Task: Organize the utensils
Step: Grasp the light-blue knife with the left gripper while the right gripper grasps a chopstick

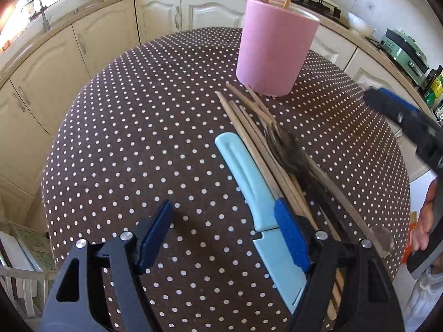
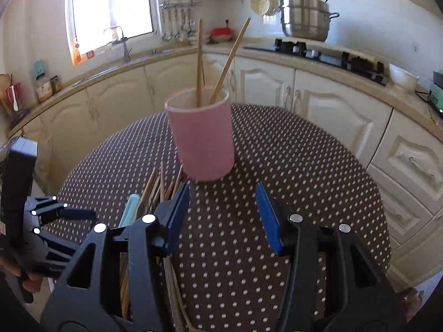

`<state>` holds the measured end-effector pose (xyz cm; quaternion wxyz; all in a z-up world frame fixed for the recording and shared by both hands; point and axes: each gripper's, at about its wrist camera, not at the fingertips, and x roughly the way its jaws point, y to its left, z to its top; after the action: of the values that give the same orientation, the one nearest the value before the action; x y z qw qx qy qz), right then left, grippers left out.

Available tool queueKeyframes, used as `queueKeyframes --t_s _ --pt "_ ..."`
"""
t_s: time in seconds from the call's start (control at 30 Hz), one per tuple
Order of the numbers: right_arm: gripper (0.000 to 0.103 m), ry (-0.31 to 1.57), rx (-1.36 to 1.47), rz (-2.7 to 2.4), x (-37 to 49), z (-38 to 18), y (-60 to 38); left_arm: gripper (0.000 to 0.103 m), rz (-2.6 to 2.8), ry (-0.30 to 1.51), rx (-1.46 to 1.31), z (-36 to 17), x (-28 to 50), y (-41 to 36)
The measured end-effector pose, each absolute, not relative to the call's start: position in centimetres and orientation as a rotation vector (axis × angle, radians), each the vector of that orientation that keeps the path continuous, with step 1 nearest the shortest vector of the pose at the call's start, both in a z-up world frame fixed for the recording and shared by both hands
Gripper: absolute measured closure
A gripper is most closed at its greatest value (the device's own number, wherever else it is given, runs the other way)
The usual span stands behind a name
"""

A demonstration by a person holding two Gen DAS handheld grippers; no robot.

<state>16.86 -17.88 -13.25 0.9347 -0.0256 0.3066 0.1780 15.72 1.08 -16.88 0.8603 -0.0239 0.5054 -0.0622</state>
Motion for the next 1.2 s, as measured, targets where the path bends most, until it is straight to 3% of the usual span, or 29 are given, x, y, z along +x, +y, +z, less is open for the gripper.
queueKeyframes --t_s 0.57,0.63,0.7,0.73,0.8,1.13,1.2 --pt "0.051 0.820 -0.128 0.422 16.8 -14.4 -17.1 0.029 -0.116 1.100 -0.020 -17.0 17.1 -1.1" --pt "0.051 0.885 -0.156 0.426 17.2 -15.0 -17.0 0.036 -0.114 1.093 -0.022 -17.0 16.7 -0.4" --pt "0.052 0.928 -0.171 0.442 17.6 -15.5 -16.5 0.054 -0.084 1.091 0.008 -17.1 16.3 -0.1" --pt "0.053 0.948 -0.180 0.450 17.7 -15.8 -16.3 0.057 -0.070 1.088 0.027 -17.1 16.3 -0.1" --pt "0.068 0.984 -0.198 0.467 17.9 -16.4 -15.7 0.063 -0.067 1.086 0.033 -17.0 16.0 0.4" --pt "0.076 1.158 -0.177 0.565 21.2 -17.9 -12.4 0.071 -0.085 1.094 -0.020 -16.6 17.2 2.1" --pt "0.084 1.176 -0.174 0.564 21.6 -17.8 -12.1 0.075 -0.108 1.089 -0.037 -16.7 17.7 2.2"
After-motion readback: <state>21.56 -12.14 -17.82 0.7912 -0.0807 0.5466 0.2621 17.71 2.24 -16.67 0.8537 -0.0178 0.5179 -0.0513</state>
